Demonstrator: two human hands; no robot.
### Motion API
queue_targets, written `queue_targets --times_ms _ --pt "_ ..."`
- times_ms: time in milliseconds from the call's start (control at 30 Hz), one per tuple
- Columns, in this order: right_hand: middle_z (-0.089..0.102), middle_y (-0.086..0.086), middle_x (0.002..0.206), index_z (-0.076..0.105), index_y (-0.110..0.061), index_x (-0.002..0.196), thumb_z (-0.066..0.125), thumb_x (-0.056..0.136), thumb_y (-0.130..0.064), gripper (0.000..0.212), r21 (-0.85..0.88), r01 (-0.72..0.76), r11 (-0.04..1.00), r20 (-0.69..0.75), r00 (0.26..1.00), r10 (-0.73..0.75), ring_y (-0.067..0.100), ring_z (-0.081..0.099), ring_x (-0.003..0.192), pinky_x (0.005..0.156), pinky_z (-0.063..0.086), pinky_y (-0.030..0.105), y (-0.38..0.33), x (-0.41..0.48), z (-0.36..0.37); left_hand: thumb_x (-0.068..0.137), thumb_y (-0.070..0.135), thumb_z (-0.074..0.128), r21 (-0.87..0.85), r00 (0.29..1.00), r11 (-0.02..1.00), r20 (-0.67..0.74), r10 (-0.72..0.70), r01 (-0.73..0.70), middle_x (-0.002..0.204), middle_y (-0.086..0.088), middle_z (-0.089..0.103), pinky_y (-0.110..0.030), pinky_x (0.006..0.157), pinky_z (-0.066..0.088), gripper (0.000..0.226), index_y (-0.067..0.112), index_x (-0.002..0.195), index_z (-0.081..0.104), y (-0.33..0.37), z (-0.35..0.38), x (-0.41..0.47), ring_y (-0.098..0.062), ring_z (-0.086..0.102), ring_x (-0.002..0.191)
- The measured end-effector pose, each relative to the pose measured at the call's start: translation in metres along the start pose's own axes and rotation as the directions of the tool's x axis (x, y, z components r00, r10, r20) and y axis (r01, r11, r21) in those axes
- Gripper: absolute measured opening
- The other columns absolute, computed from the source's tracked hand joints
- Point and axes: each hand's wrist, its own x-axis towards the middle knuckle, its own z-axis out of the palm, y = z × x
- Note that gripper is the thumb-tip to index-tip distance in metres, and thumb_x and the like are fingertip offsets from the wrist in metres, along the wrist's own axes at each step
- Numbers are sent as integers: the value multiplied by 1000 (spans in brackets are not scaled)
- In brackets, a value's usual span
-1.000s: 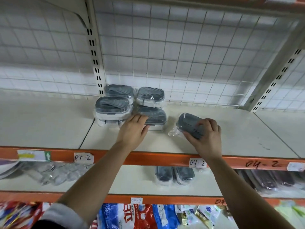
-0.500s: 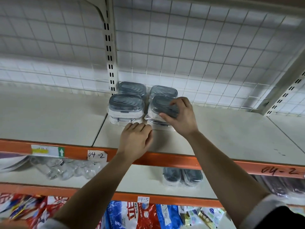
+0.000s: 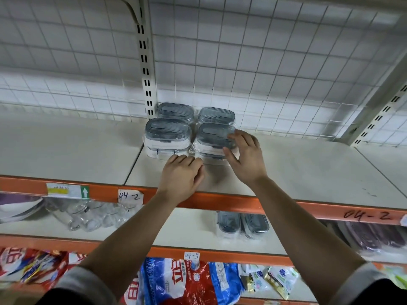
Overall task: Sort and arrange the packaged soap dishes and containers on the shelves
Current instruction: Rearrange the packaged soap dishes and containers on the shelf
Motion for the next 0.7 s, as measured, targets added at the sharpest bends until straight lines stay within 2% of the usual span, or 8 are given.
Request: queue_targets --times_ms 133,333,500,600,700 --pt "56 10 129 57 -7 126 61 92 -21 37 21 -57 998 -20 998 58 33 47 120 101 40 39 7 -29 -15 90 26 48 24 996 999 85 -39 37 74 0 66 -37 75 41 22 17 80 66 7 -4 4 -24 59 74" --pt "59 12 123 59 -5 122 60 92 -16 32 10 -83 997 -36 996 83 33 50 117 95 44 40 38 -85 -59 91 27 46 -61 995 996 84 -54 59 81 1 66 -37 76 40 25 16 87 68 75 -7 -12 -25 60 77" --pt "64 14 103 64 0 104 63 87 -5 18 10 -45 999 -135 990 46 36 56 98 85 44 38 65 -144 -95 91 26 50 -89 998 996 70 7 -1 97 -1 67 -37 79 40 23 15 98 69 141 -9 -33 -25 61 87" --pt "62 11 93 62 -2 96 59 87 -7 11 34 -55 998 -169 984 60 32 54 88 76 42 37 85 -181 -109 92 26 49 -125 996 992 90 9 3 101 -2 65 -39 78 43 24 14 100 68 175 -4 -56 -25 61 90" --pt "61 8 94 61 -4 94 57 87 -10 10 64 -103 993 -140 984 111 31 53 90 76 42 36 105 -215 -108 92 26 48 -181 987 981 150 -50 77 101 -4 65 -38 78 47 25 11 99 67 202 7 -86 -25 61 91"
